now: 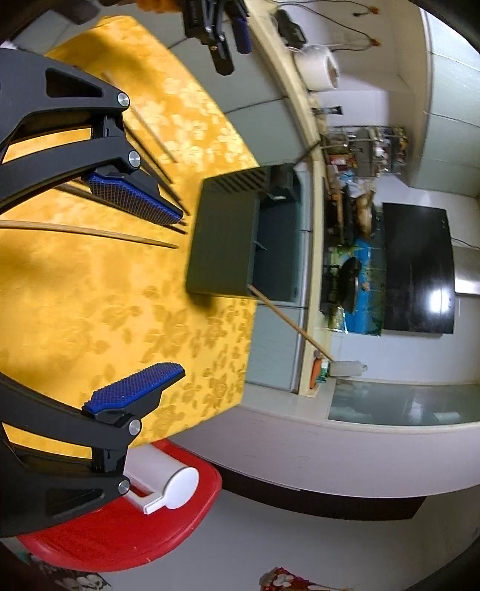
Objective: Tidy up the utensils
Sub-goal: 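Move both open grippers back over the remaining chopsticks, then close the left gripper on a light chopstick while the right grips another light chopstick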
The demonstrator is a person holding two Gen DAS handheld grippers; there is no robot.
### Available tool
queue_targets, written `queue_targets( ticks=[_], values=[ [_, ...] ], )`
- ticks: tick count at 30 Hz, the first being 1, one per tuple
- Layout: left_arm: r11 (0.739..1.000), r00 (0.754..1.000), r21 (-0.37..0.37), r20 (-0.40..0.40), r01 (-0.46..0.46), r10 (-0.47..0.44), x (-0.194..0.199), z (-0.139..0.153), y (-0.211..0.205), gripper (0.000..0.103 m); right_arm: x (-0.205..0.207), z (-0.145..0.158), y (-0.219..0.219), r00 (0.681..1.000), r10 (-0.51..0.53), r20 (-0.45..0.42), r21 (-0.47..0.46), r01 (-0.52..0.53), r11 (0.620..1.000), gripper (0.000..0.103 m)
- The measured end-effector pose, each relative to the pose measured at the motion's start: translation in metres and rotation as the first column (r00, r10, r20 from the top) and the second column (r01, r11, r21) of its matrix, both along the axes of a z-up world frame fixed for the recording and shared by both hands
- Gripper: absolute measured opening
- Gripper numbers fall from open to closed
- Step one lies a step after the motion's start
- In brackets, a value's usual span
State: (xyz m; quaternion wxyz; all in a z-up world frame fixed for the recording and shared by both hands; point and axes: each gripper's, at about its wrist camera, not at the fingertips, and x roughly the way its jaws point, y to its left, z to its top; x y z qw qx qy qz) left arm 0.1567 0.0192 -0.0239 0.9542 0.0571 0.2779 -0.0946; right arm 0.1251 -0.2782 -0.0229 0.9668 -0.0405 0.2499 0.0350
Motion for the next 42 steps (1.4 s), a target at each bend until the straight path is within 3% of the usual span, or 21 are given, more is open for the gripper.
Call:
queue_targets(
  ticks=[12,30,42],
  values=[
    [0.999,0.994,-0.033,-0.104,-0.033,0.029,-0.016,-0.045,0.020,0.087,-0.023,-0.043,0.010,0.994,0.034,-0.100,0.033,-0.031,0.999,0.075],
    [0.998,0.987,0.046,-0.156,0.043,-0.035,-0.053,-0.082,0.019,0.085,-0.041,-0.072,0.018,0.985,0.053,-0.165,0.064,-0.043,0.997,0.075],
    [0.994,0.967,0.039,-0.237,0.103,-0.091,-0.047,-0.107,0.015,0.035,-0.043,-0.074,0.008,0.985,0.028,-0.171,0.086,-0.014,0.996,0.075]
  ],
)
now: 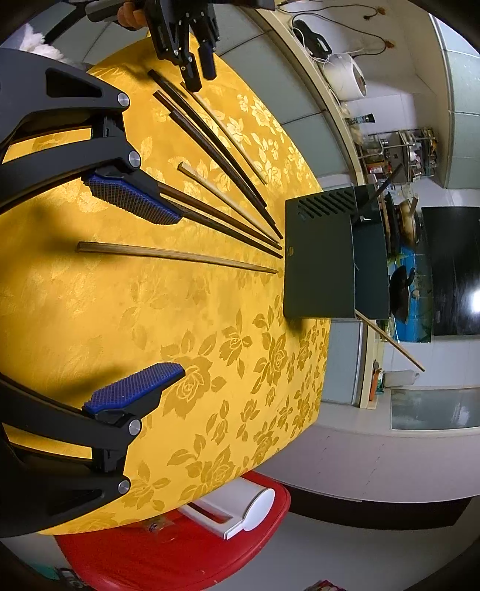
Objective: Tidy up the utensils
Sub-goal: 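Close the left gripper on a light chopstick while the right grips another light chopstick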
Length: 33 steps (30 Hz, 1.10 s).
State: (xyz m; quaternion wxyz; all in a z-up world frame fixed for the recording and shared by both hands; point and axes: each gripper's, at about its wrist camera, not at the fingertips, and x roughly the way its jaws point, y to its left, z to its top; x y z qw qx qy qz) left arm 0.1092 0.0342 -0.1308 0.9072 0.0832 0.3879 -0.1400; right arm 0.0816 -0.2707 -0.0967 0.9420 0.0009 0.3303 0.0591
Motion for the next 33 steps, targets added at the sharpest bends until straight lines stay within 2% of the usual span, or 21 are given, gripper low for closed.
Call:
queue_targets(
  ticks=[5,9,13,16,23,25,27,33],
  values=[
    [1.000,1.000,-0.020,-0.010,0.017,-0.017,0.000,-0.005,-0.001,0.024,-0.002,-0.006,0.000,1.000,0.002,-0.019,0.002,-0.002,1.000,0.075],
    [0.999,1.000,-0.027,-0.003,0.030,-0.030,-0.002,-0.006,-0.005,0.007,-0.004,-0.011,0.002,0.999,0.006,-0.032,0.001,-0.006,1.000,0.073],
    [0.999,1.000,-0.036,-0.003,0.030,-0.030,-0.004,-0.006,-0.005,0.007,-0.008,-0.015,0.005,0.999,0.023,-0.046,0.007,-0.022,1.000,0.070],
    [0.998,1.000,-0.051,-0.012,0.024,-0.025,-0.003,-0.005,-0.004,0.007,-0.012,-0.022,0.012,0.996,0.055,-0.066,0.004,-0.055,0.998,0.063],
    [0.997,1.000,-0.071,0.005,0.011,-0.011,-0.006,-0.001,-0.002,0.007,-0.012,-0.040,0.024,0.990,0.094,-0.105,-0.013,-0.096,0.995,0.036],
    [0.997,1.000,-0.078,0.009,0.008,-0.007,-0.006,0.000,0.000,0.007,-0.013,-0.040,0.025,0.991,0.096,-0.090,-0.020,-0.098,0.995,0.031],
    [0.997,1.000,-0.081,0.008,0.004,-0.003,-0.005,0.000,0.001,0.007,-0.014,-0.041,0.026,0.991,0.099,-0.086,-0.016,-0.100,0.995,0.021],
    [0.996,1.000,-0.087,0.005,-0.007,0.007,-0.005,0.000,0.005,0.007,-0.020,-0.043,0.029,0.994,0.092,-0.061,-0.031,-0.094,0.995,0.015]
  ],
)
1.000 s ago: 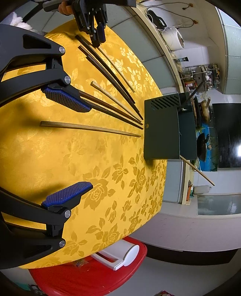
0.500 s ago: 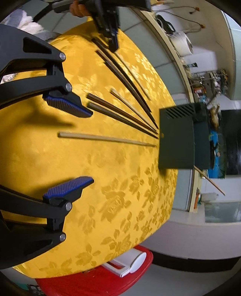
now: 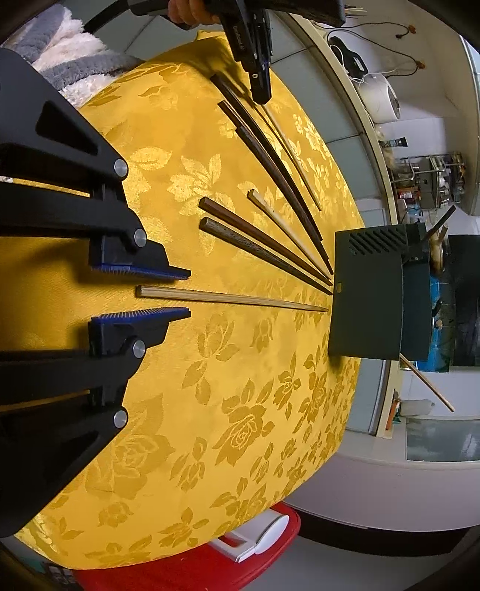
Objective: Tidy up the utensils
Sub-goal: 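Close the left gripper on a light chopstick while the right grips another light chopstick, then carry both chopsticks to the green holder and open both grippers over it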
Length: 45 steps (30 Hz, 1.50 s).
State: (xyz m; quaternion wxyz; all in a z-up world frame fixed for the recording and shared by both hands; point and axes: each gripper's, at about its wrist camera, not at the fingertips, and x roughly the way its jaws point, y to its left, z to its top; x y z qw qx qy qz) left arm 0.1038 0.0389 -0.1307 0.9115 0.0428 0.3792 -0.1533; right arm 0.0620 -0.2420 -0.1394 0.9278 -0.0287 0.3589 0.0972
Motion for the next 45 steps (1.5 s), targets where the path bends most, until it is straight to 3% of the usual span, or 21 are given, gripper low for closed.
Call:
queue_targets(
  ticks=[4,12,21,33,45],
  values=[
    [1.000,1.000,0.008,0.003,0.002,-0.002,-0.001,0.000,-0.001,0.007,0.000,0.000,0.001,1.000,0.002,0.002,0.002,-0.002,1.000,0.008],
    [1.000,1.000,0.012,0.025,0.002,-0.003,-0.003,0.007,-0.001,0.007,0.001,0.009,-0.001,1.000,-0.002,-0.003,-0.011,0.002,1.000,0.007],
    [1.000,0.991,0.006,0.133,0.003,-0.004,-0.012,0.053,-0.002,0.007,-0.010,0.071,-0.031,0.990,-0.061,0.129,0.096,0.049,0.994,0.007],
    [0.999,0.962,-0.048,0.272,-0.020,0.032,0.002,0.130,0.001,0.007,0.007,0.159,-0.043,0.948,-0.053,0.313,0.151,0.006,0.989,0.007],
    [1.000,0.956,-0.015,0.292,-0.017,0.020,0.036,0.156,-0.004,0.007,0.057,0.198,-0.045,0.954,-0.023,0.298,0.146,-0.021,0.989,0.007]
  ],
)
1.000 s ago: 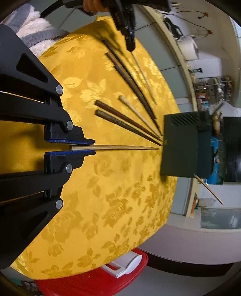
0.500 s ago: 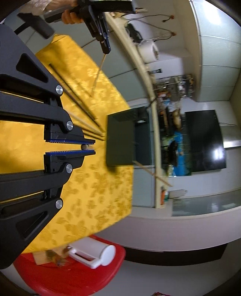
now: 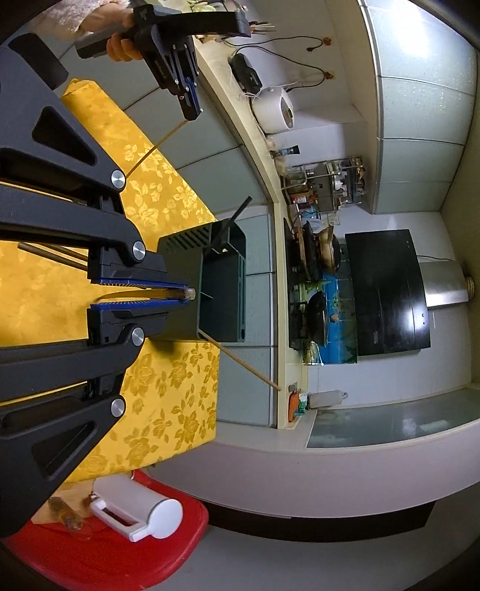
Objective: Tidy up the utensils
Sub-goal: 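Carry both chopsticks to the green holder and open both grippers over it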
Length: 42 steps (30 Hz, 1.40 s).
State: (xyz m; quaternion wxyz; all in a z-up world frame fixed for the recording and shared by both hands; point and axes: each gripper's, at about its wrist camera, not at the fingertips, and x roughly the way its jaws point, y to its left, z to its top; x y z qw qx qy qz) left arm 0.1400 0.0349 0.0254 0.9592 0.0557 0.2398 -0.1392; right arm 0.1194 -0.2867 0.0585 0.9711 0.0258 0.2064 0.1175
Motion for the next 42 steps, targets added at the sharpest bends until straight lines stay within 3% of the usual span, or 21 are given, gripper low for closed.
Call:
queue_targets(
  ticks=[12,17,25,33,42],
  values=[
    [0.997,0.997,-0.008,-0.005,0.080,-0.080,0.025,0.044,-0.016,0.007,0.045,0.041,-0.001,1.000,0.009,-0.010,-0.013,-0.009,1.000,0.007],
    [0.992,0.992,-0.013,0.023,0.128,-0.128,0.038,0.076,-0.042,0.007,0.065,0.067,-0.005,1.000,-0.011,0.016,0.003,0.011,1.000,0.007],
    [0.991,0.989,-0.021,0.070,0.130,-0.128,0.082,0.115,-0.086,0.007,0.105,0.098,-0.009,0.996,-0.064,0.069,0.025,0.063,0.998,0.007],
    [0.994,0.992,-0.050,0.079,0.102,-0.097,0.131,0.122,-0.113,0.007,0.144,0.100,-0.004,0.995,-0.072,0.066,0.023,0.070,0.997,0.007],
    [0.995,0.995,-0.007,-0.001,0.095,-0.095,0.173,0.093,-0.126,0.007,0.172,0.120,-0.004,0.997,-0.045,0.067,0.042,0.042,0.998,0.007]
  ],
)
